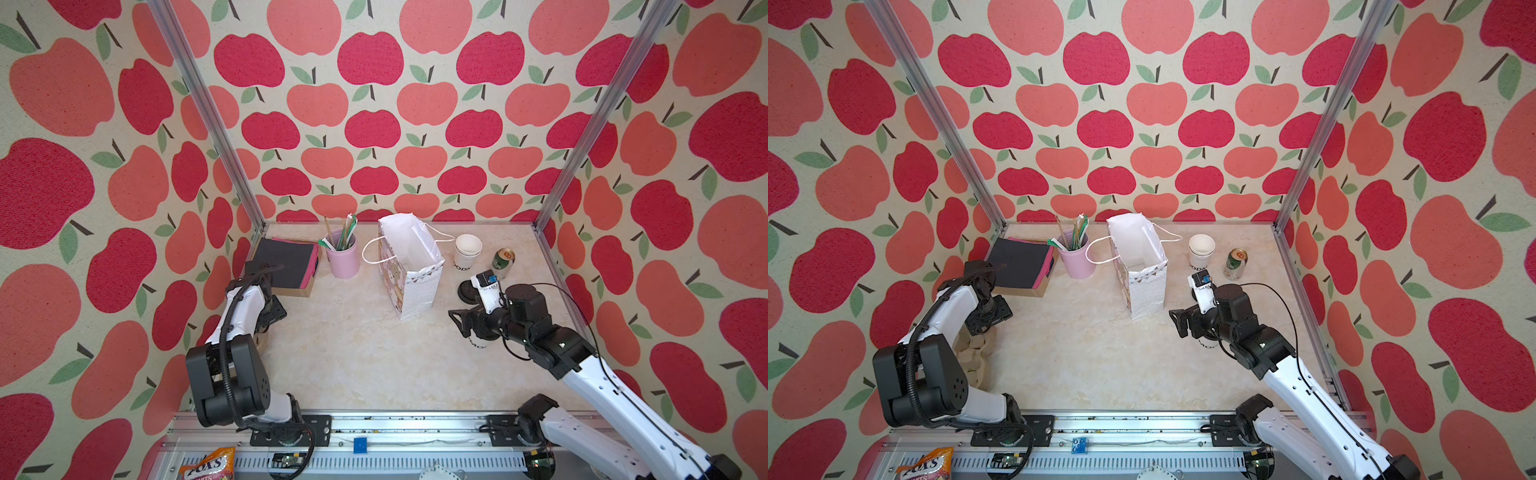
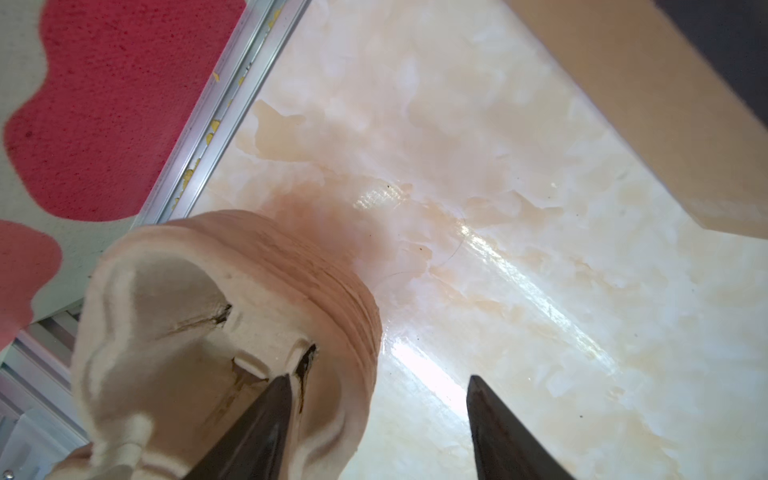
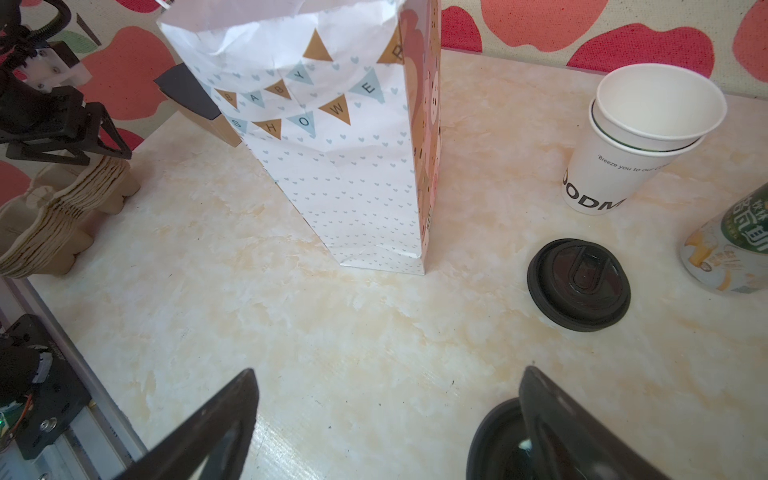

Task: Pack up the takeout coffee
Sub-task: 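Lift the cup carrier with the left gripper and move it toward table center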

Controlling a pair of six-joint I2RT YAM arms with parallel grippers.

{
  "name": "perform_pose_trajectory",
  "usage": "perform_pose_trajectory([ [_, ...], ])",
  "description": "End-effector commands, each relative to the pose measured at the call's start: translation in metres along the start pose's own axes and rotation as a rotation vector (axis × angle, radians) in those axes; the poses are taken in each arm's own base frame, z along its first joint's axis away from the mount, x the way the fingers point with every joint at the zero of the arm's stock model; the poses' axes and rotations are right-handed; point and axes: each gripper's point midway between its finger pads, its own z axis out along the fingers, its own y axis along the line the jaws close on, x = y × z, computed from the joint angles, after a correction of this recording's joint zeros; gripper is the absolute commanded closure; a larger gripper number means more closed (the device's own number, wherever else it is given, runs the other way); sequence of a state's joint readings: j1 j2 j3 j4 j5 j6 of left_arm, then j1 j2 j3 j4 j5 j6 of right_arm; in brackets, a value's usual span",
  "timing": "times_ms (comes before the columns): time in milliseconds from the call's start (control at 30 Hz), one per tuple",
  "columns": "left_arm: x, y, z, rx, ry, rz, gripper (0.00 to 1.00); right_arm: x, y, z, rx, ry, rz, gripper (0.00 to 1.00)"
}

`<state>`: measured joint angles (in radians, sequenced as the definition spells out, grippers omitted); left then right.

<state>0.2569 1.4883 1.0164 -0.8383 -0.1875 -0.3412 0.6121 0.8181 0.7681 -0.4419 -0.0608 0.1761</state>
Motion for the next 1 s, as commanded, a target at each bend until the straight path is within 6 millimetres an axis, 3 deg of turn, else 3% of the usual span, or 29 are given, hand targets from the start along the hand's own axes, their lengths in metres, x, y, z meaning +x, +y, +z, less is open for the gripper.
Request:
perform_pose_trajectory([
  [0, 0.002, 0.005, 0.008, -0.053, 0.031, 0.024, 0.37, 0.004, -0.005, 0.000, 0.020, 0.003, -0.018, 0.01],
  [100, 0.008, 0.000, 0.018, -0.043, 0.068, 0.031, 0.43, 0.006, -0.006, 0.003, 0.019, 0.014, -0.014, 0.01],
  [267, 0.012, -0.013, 0.027, -0.009, 0.113, 0.040, 0.63, 0.005, -0.006, 0.003, 0.020, 0.020, -0.009, 0.01],
  [467, 0.014, -0.037, 0.019, 0.068, 0.125, 0.041, 0.83, 0.008, -0.008, 0.000, 0.034, 0.020, -0.010, 0.01],
  [700, 0.024, -0.080, -0.006, 0.160, 0.100, 0.052, 0.86, 0.009, -0.009, -0.002, 0.038, 0.020, -0.008, 0.01],
  [967, 0.057, -0.138, -0.039, 0.357, 0.071, 0.001, 0.91, 0.010, -0.010, -0.008, 0.045, 0.018, -0.003, 0.01],
])
